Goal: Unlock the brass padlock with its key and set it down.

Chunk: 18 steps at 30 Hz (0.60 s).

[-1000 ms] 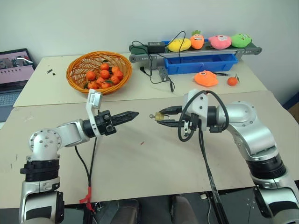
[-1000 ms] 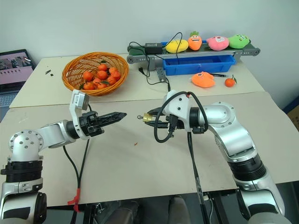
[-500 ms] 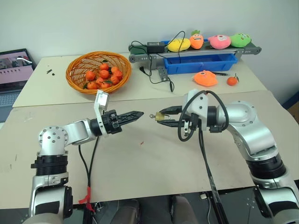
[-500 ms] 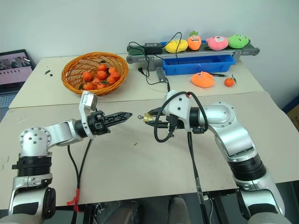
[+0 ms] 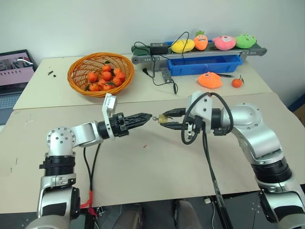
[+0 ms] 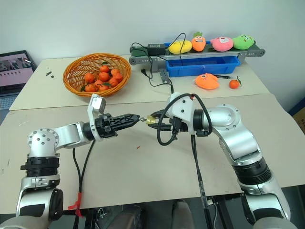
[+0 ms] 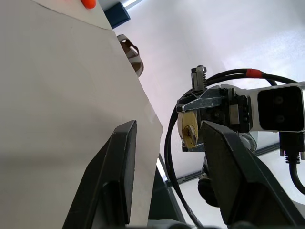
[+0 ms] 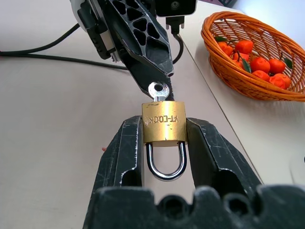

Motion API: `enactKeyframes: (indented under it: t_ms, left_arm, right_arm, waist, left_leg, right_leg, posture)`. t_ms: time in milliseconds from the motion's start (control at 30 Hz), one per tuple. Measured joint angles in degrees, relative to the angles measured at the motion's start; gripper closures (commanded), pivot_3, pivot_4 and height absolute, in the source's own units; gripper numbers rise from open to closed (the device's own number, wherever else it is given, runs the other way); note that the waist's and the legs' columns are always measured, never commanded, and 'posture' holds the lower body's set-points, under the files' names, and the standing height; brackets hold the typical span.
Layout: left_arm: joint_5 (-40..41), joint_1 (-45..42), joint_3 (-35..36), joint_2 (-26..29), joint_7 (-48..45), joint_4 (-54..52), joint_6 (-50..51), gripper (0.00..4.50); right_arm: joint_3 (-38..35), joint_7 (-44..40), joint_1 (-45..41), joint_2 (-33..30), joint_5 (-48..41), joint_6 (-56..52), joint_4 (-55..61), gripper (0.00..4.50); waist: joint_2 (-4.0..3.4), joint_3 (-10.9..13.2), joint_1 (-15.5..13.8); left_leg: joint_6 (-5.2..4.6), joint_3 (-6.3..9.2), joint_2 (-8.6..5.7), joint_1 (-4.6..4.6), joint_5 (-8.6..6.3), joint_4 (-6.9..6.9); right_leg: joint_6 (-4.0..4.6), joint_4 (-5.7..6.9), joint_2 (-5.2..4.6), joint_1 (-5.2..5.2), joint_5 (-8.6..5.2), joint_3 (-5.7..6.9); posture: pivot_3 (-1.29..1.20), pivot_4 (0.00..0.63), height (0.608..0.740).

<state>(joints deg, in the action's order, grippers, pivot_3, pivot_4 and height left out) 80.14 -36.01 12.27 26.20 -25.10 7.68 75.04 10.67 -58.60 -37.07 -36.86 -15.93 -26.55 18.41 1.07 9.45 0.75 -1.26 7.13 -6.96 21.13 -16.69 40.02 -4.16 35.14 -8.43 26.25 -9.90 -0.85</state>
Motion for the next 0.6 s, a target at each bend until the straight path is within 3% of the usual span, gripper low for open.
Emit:
enactKeyframes:
  t_ms: [333,433,567,600]
  left_arm:
    - [-0.4,-1.3,0.1,-2.2,1.9,0.0,1.4,2.24]
    - [-0.2,-1.3,0.2,-2.7,2.5,0.0,1.5,2.93]
    - [0.9,-1.5,0.5,-3.2,2.7,0.0,1.7,4.42]
    - [1.1,-1.6,0.5,-3.2,2.7,0.0,1.8,4.47]
  right_arm:
    - [0.0,0.0,0.0,0.0,0.0,0.0,0.0,3.6]
    - [0.0,0.0,0.0,0.0,0.0,0.0,0.0,3.6]
    - [0.0,0.1,0.0,-0.1,0.3,0.0,-0.1,3.6]
    - [0.0,0.1,0.0,-0.1,0.5,0.0,-0.1,3.6]
  waist:
    - [0.0,0.0,0.0]
    - [0.0,0.0,0.0]
    - [0.0,0.0,-0.1]
    - [0.0,0.0,0.0]
  left_leg:
    - [0.0,0.0,0.0,0.0,0.0,0.01]
    - [0.0,0.0,0.0,0.0,0.0,0.01]
    - [0.0,0.0,0.0,0.0,0.0,0.02]
    - [0.0,0.0,0.0,0.0,0.0,0.02]
  right_leg:
    - [0.0,0.0,0.0,0.0,0.0,-0.01]
    - [0.0,0.0,0.0,0.0,0.0,0.0]
    - [0.0,0.01,0.0,0.0,0.0,0.0]
    - [0.0,0.01,0.0,0.0,0.0,0.0]
  posture:
    - [0.0,0.15,0.74]
    - [0.0,0.15,0.74]
    - [0.0,0.15,0.74]
    - [0.0,0.15,0.74]
